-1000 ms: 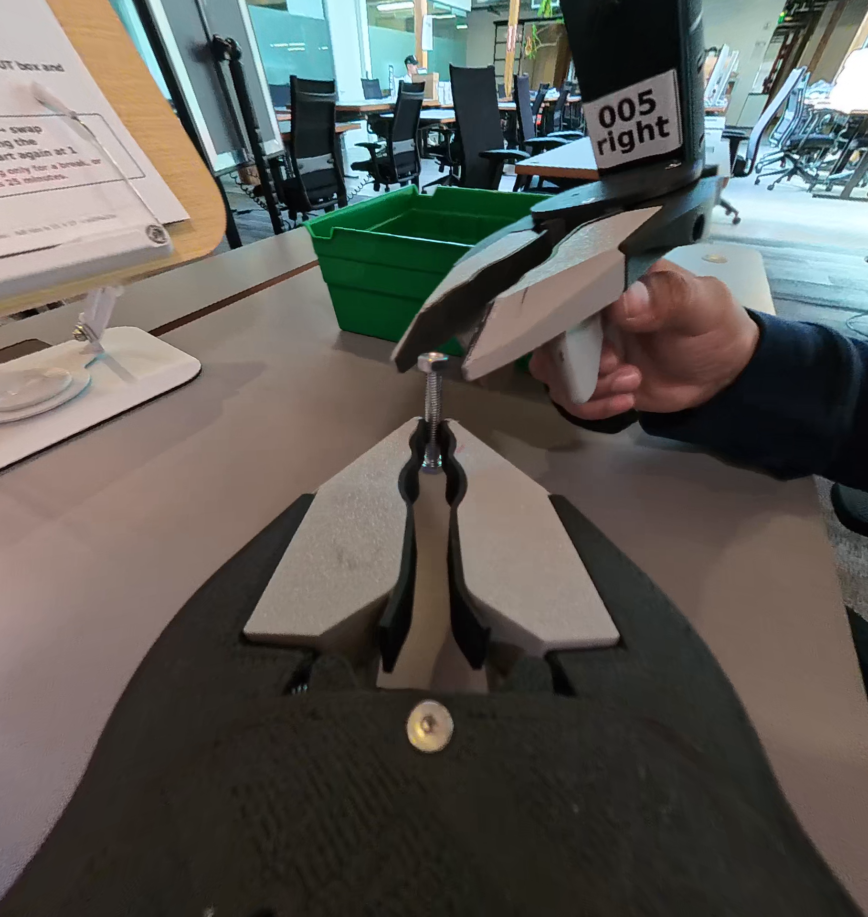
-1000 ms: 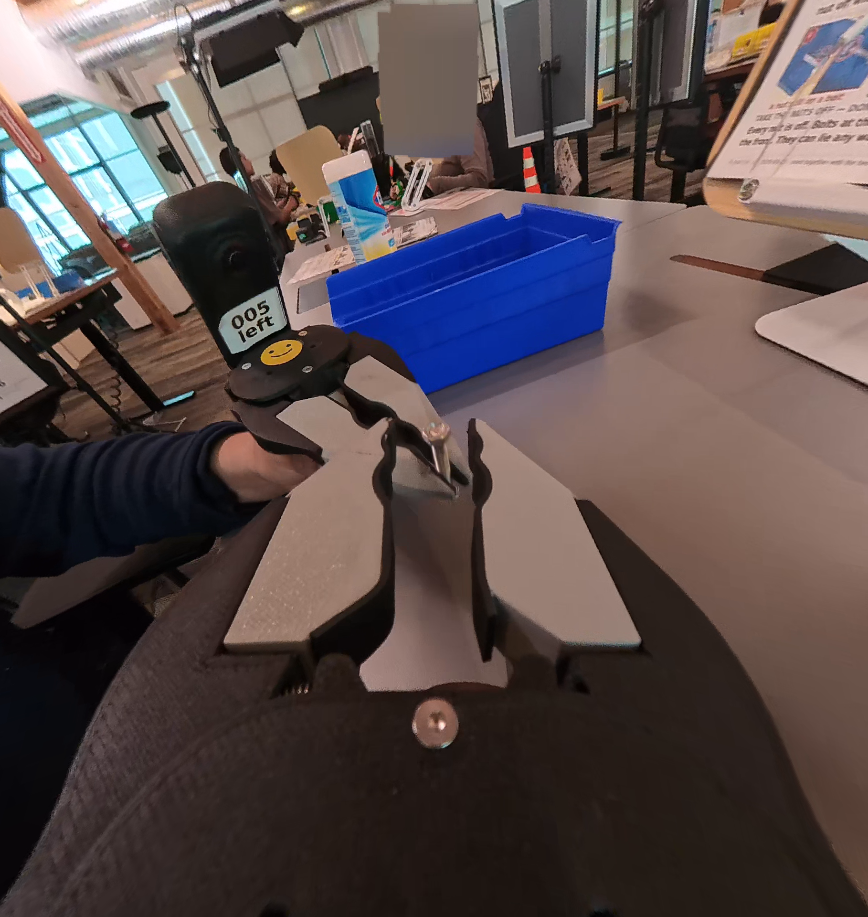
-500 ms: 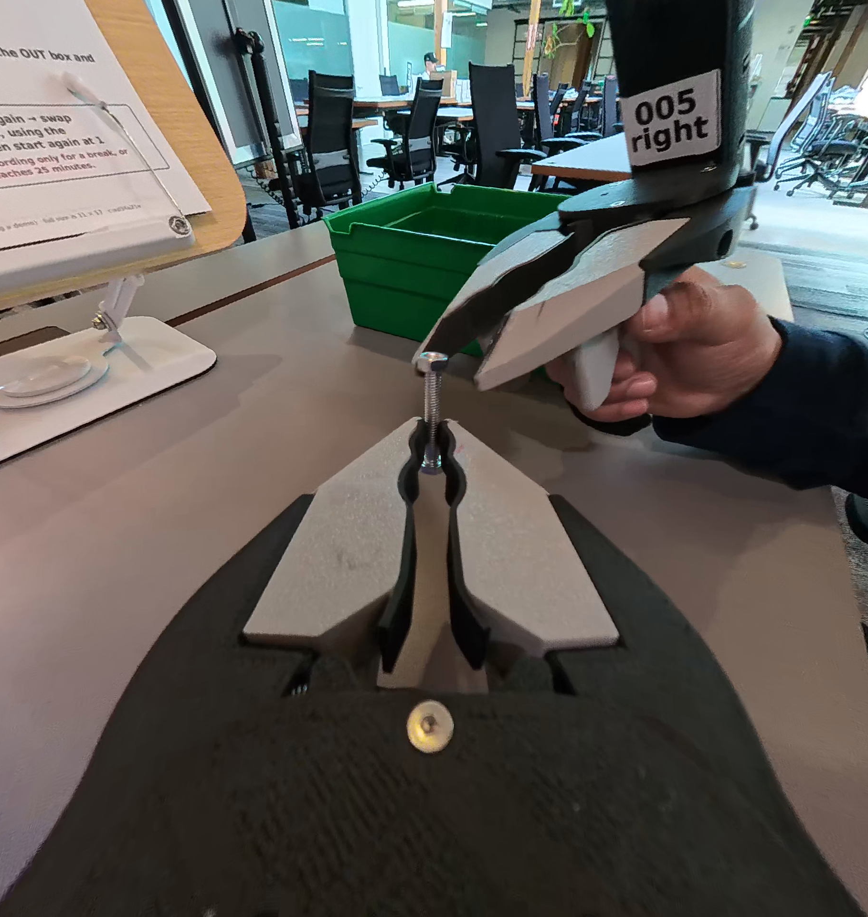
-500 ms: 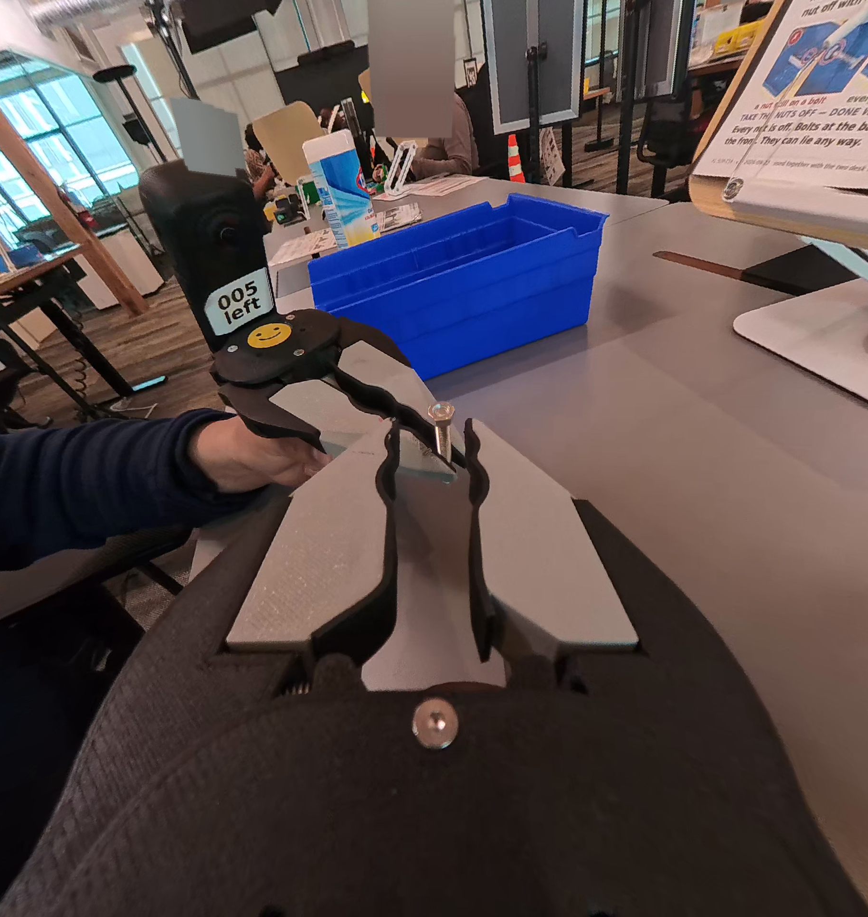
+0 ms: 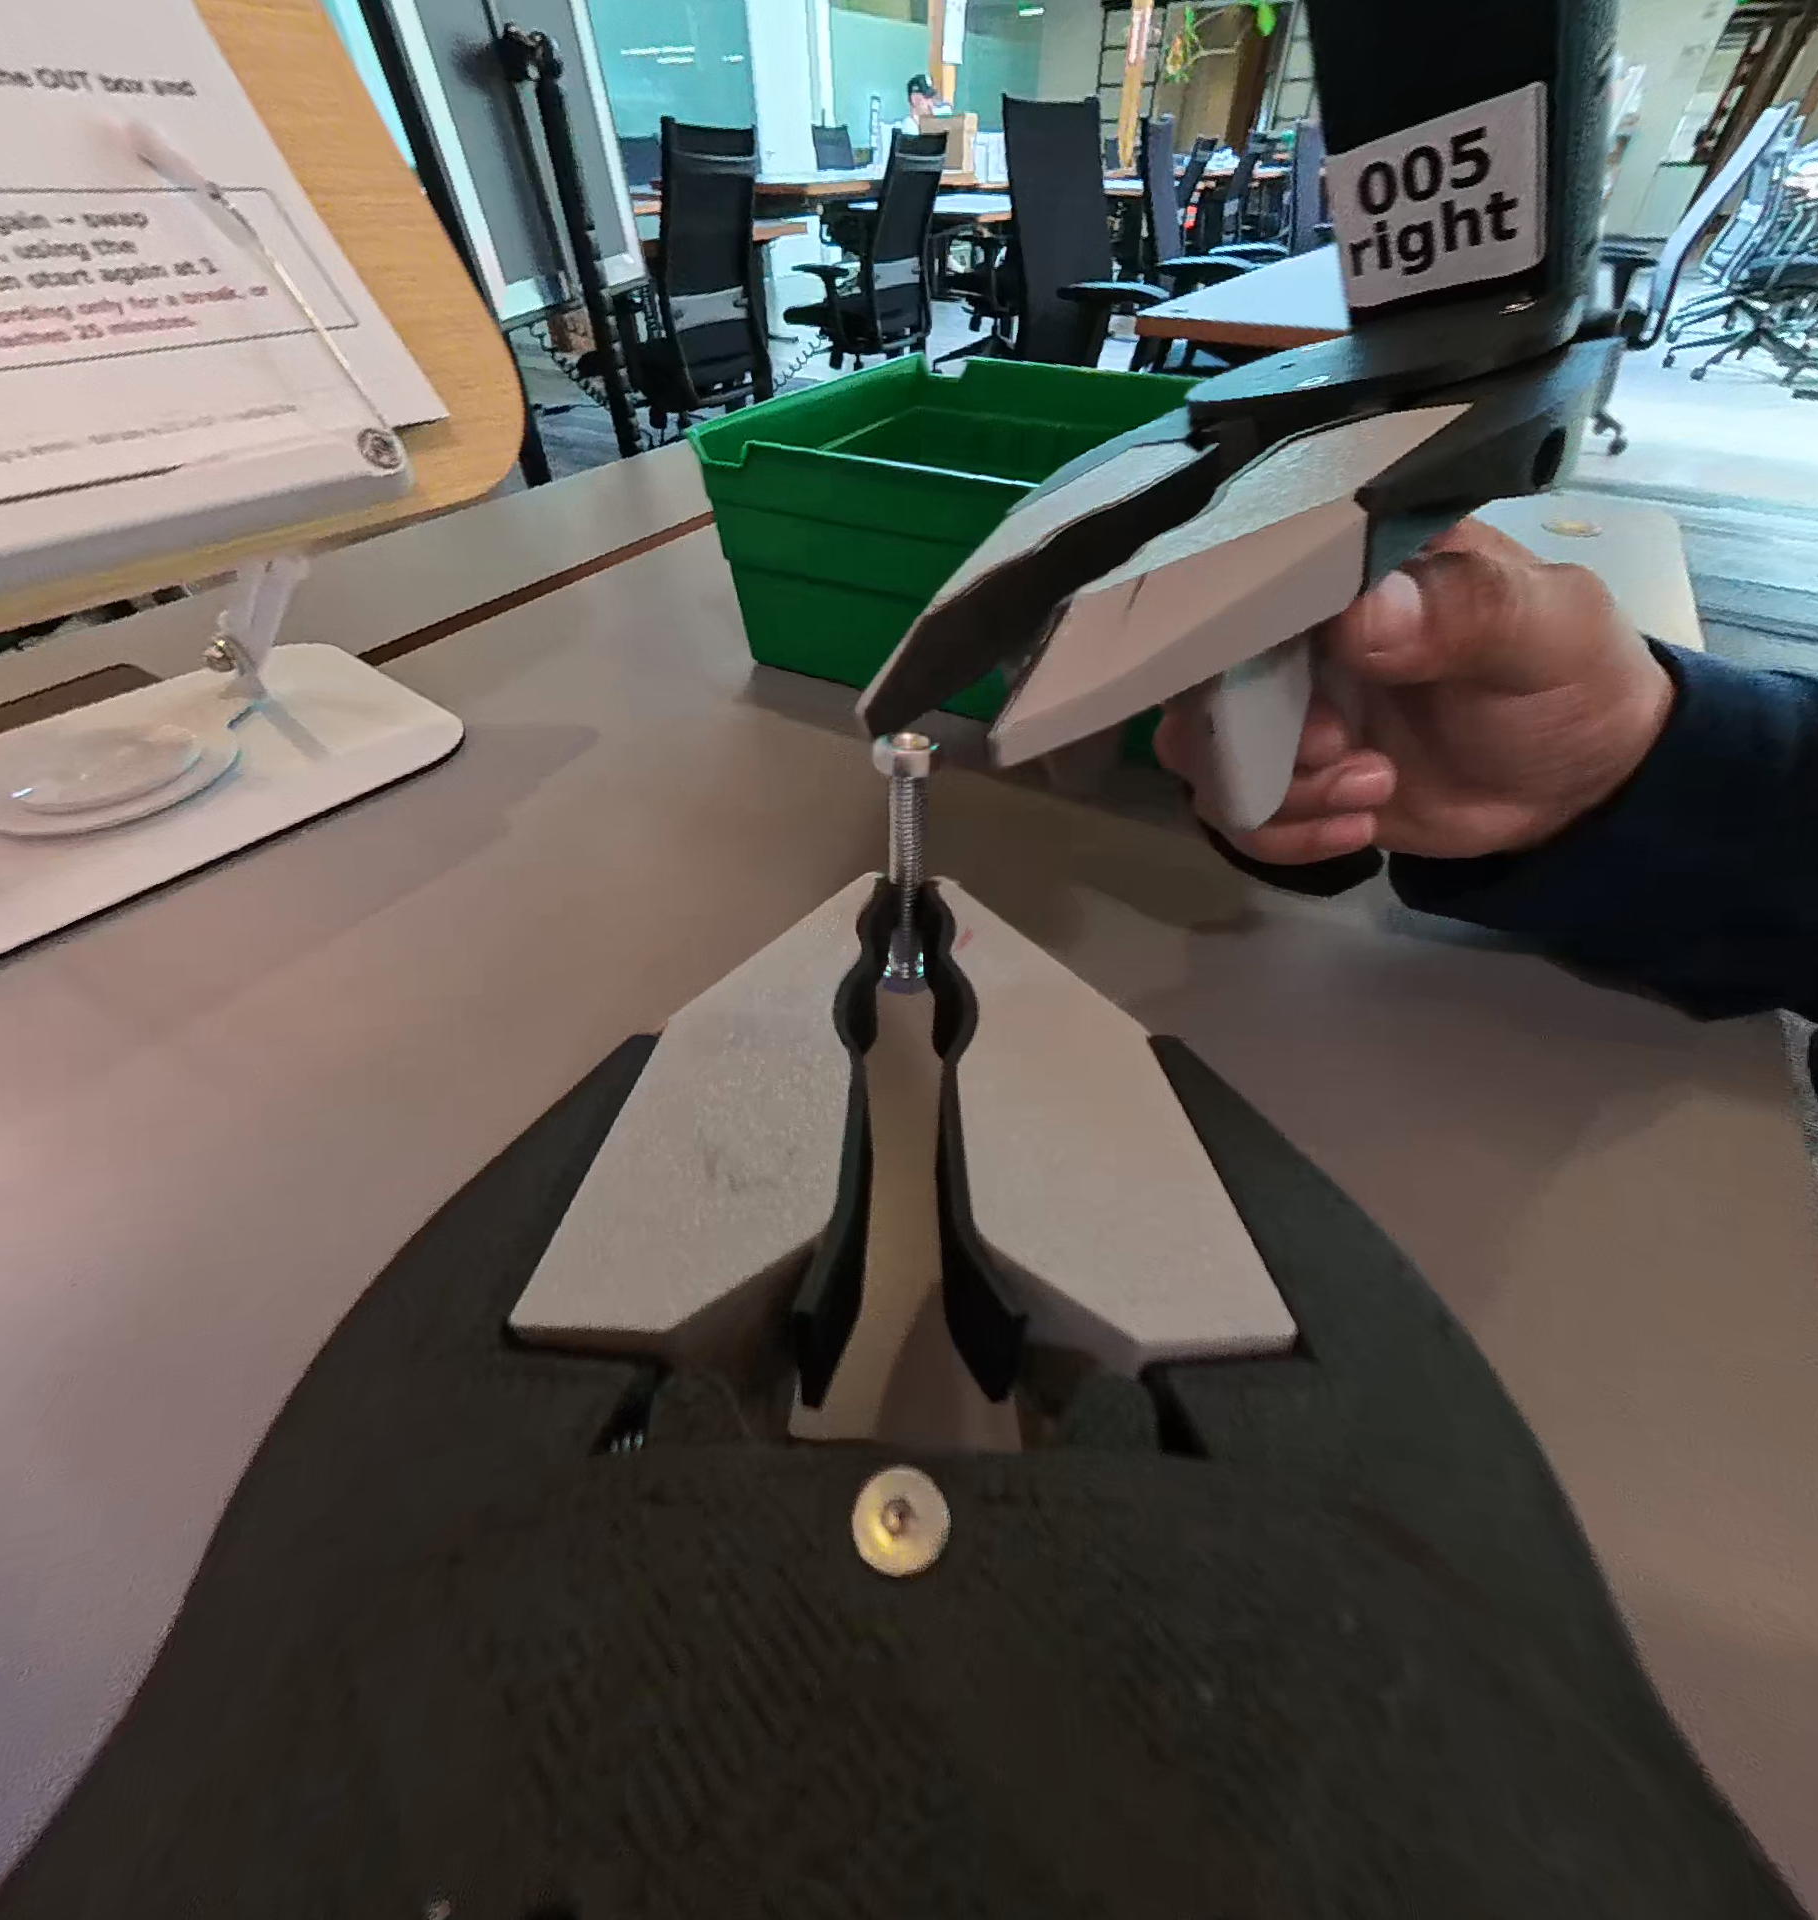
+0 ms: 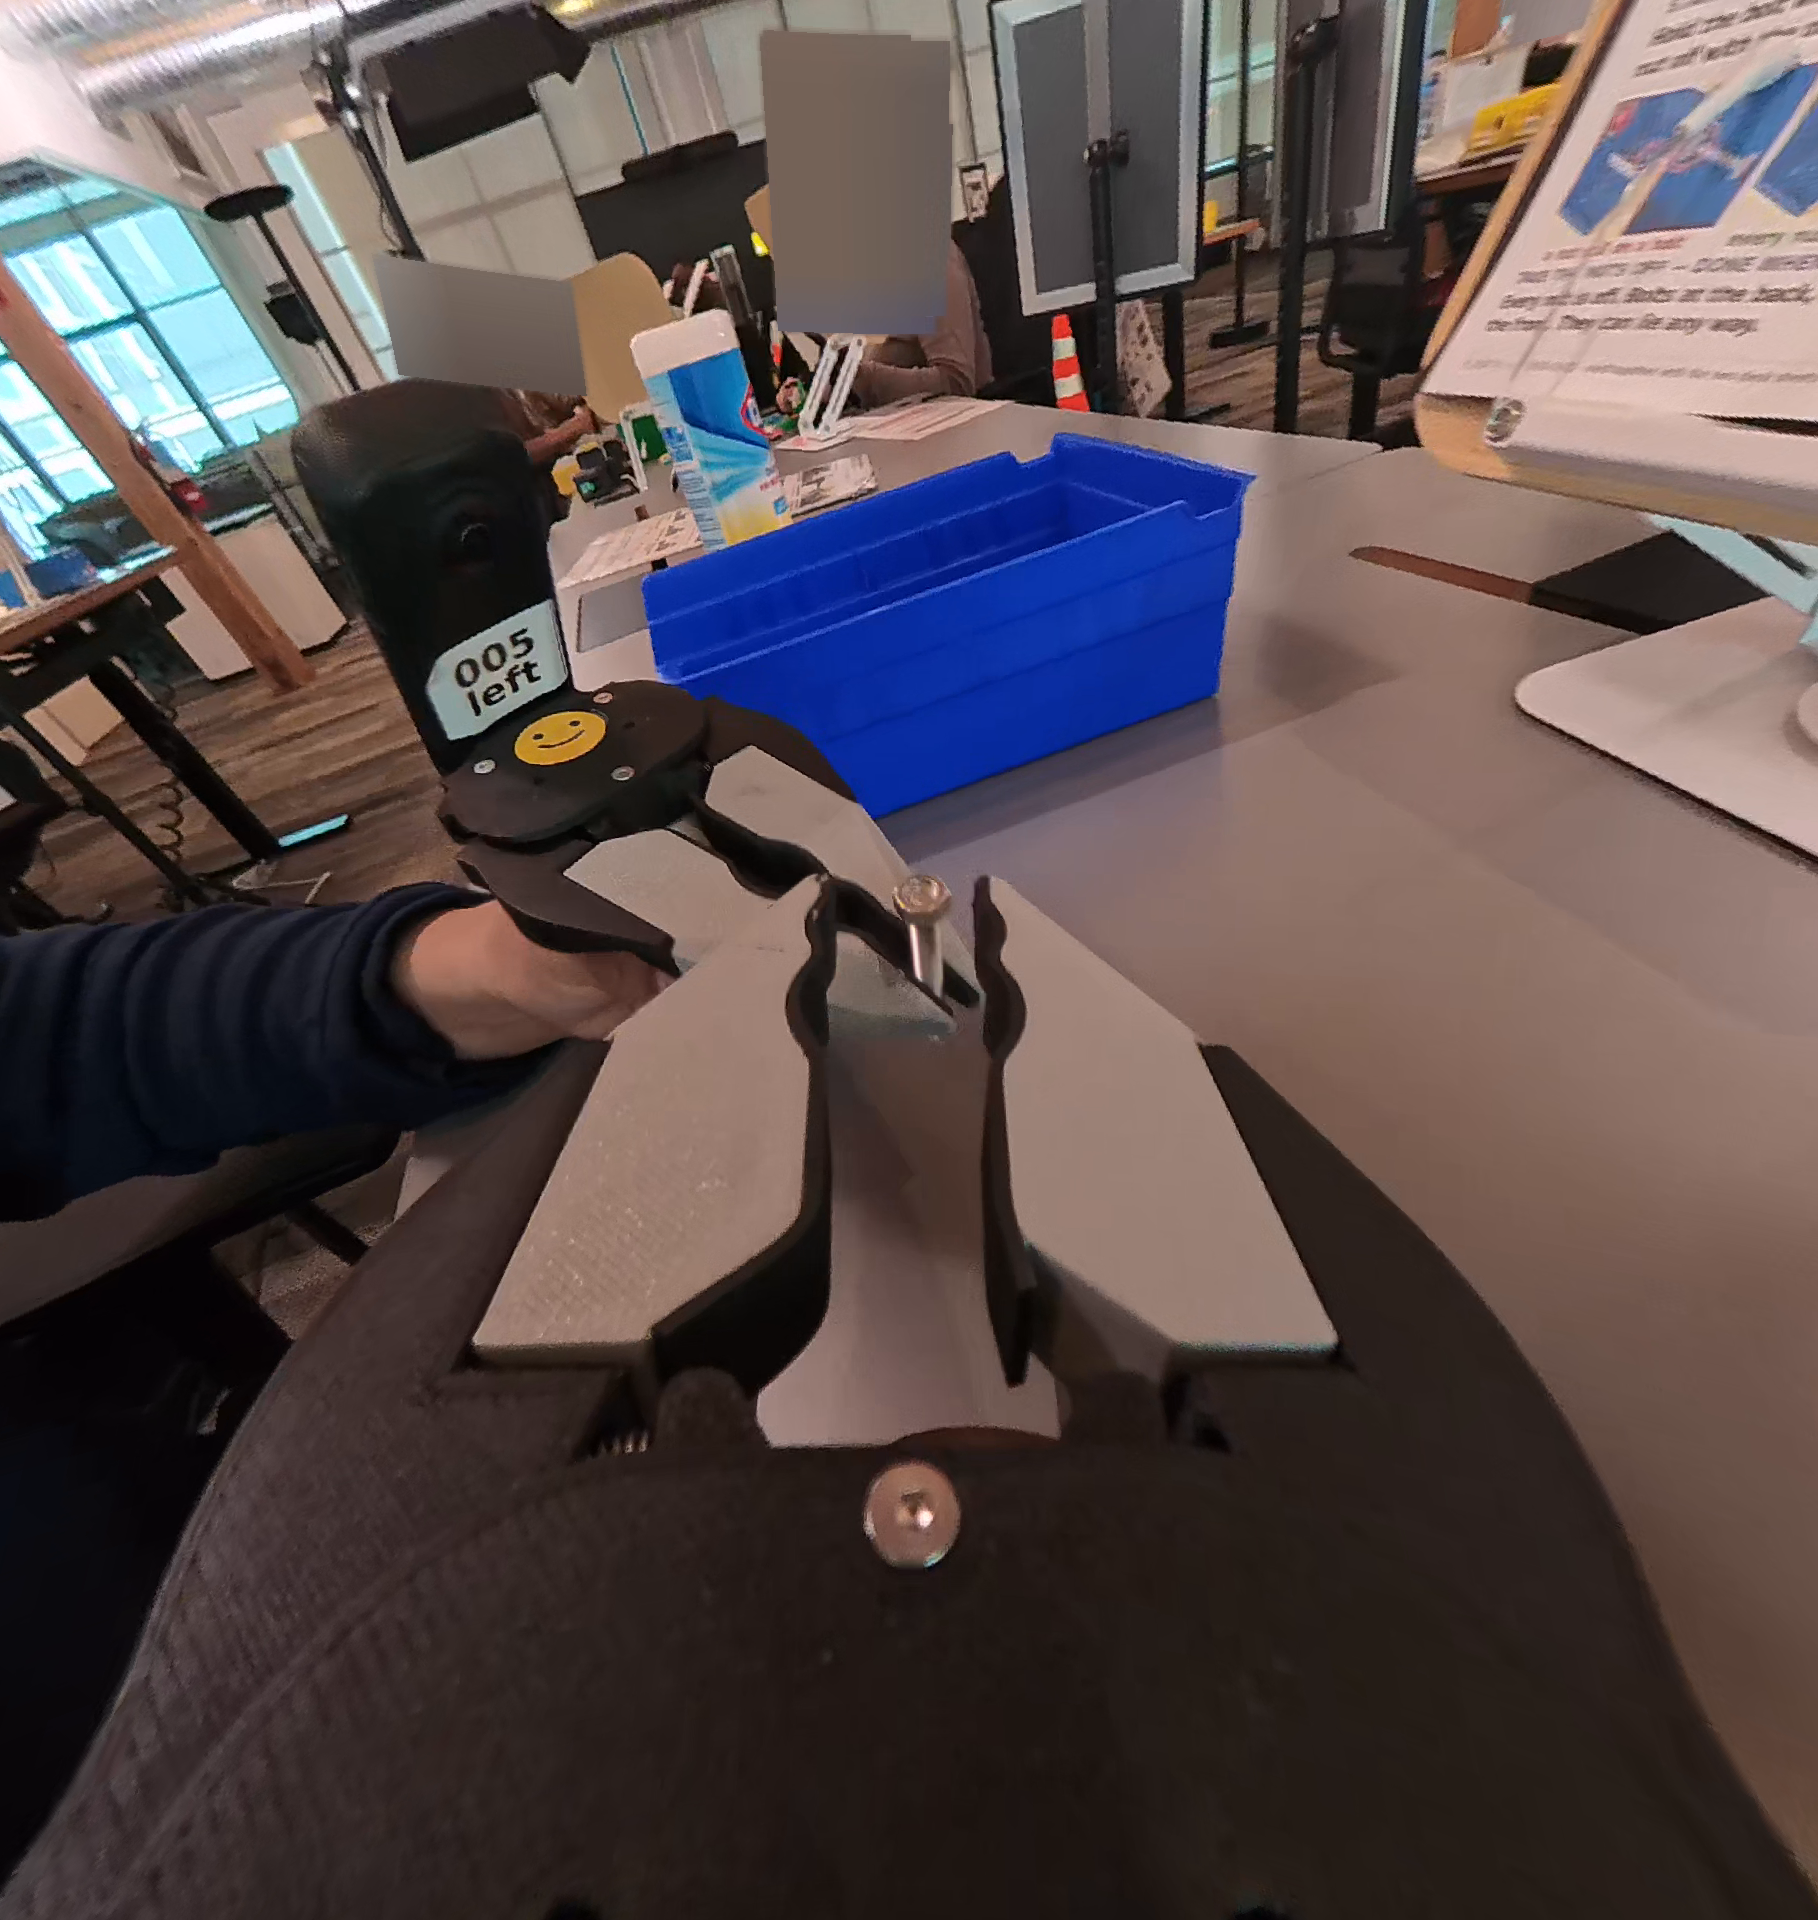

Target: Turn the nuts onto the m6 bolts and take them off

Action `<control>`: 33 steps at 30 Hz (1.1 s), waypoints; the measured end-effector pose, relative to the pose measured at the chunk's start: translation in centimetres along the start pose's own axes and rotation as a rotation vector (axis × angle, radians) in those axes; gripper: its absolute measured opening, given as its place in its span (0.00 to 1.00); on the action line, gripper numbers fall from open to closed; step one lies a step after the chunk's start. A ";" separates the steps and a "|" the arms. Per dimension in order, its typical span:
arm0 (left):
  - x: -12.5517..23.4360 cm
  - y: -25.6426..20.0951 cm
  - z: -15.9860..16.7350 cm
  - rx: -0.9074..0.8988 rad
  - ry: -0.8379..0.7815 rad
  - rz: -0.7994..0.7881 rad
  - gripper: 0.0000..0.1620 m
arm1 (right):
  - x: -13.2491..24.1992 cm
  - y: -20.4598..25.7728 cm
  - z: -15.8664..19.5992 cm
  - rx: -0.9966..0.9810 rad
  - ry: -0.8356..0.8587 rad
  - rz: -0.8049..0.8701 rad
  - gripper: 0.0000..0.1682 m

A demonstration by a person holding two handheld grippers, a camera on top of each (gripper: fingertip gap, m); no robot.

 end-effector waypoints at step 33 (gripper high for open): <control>0.1 0.7 0.0 0.012 -0.002 -0.068 0.02 | -0.3 -0.6 0.2 -0.036 -0.014 0.035 0.12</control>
Point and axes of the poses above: each gripper's, where its closed fingertips meet, x back along the fingers, z out of its underside, y = z × x across the jaws, the point moved 6 cm from there along x, back along the fingers, and after that the axes turned 2 degrees about -y, right-handed, at the moved point
